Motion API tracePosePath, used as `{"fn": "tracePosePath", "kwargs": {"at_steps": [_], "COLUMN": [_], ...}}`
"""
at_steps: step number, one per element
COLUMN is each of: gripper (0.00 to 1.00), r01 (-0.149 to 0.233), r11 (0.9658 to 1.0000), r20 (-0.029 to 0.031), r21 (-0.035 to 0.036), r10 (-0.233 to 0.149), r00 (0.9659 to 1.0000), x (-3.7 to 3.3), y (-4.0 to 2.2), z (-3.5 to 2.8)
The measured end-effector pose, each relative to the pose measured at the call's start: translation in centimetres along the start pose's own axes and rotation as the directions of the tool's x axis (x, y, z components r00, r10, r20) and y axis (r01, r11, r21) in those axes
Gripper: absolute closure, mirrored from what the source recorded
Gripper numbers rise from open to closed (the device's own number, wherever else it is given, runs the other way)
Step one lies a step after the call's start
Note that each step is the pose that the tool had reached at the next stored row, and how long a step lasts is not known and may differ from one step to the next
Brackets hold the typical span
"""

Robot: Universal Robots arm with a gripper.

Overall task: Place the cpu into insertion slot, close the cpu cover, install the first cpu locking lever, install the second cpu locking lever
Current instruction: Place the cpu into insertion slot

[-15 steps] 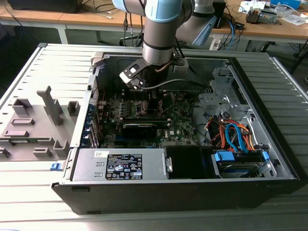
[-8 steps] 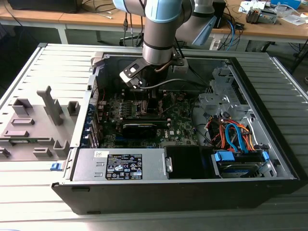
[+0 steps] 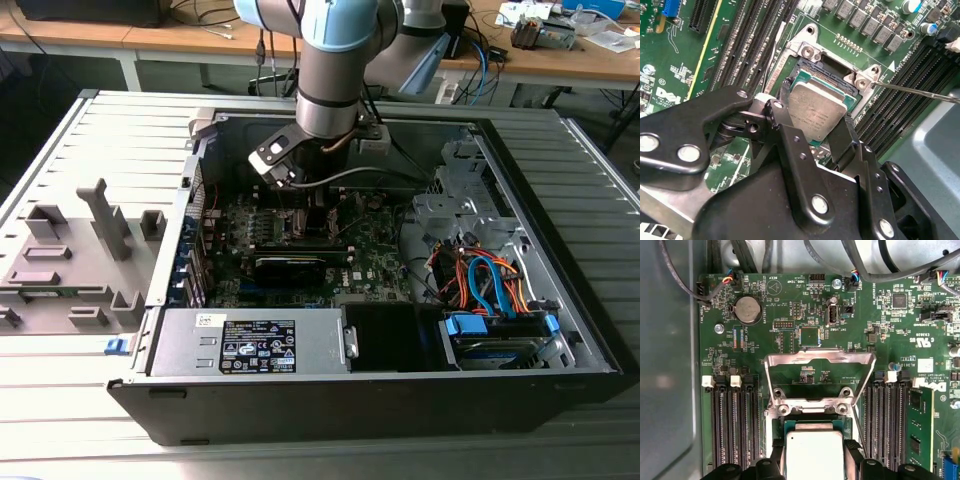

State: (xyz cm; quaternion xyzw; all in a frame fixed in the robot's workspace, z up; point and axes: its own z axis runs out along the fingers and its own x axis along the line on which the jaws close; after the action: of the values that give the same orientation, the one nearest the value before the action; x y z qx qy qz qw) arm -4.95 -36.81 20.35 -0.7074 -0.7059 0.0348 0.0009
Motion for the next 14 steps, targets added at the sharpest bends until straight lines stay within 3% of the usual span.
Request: {"fn": "tracePosePath", "kwargs": {"at_steps": [7,8,14], "gripper": [0.44,0.38,0.38], "r01": [0.000,0.000,0.000], "r11": [1.0000,1.0000,1.0000], "r20": [-0.0006,-0.0005,-0.0061], "r21": [-0.0001,0.0000,-0.0002], "r10": [0.000,0.000,0.000], "r00": [1.0000,1.0000,1.0000], "x": [0.03,0.02,-0.01], "y": [0.02,0.01,-0.02], "z": [0.46,0.44,-0.09]}}
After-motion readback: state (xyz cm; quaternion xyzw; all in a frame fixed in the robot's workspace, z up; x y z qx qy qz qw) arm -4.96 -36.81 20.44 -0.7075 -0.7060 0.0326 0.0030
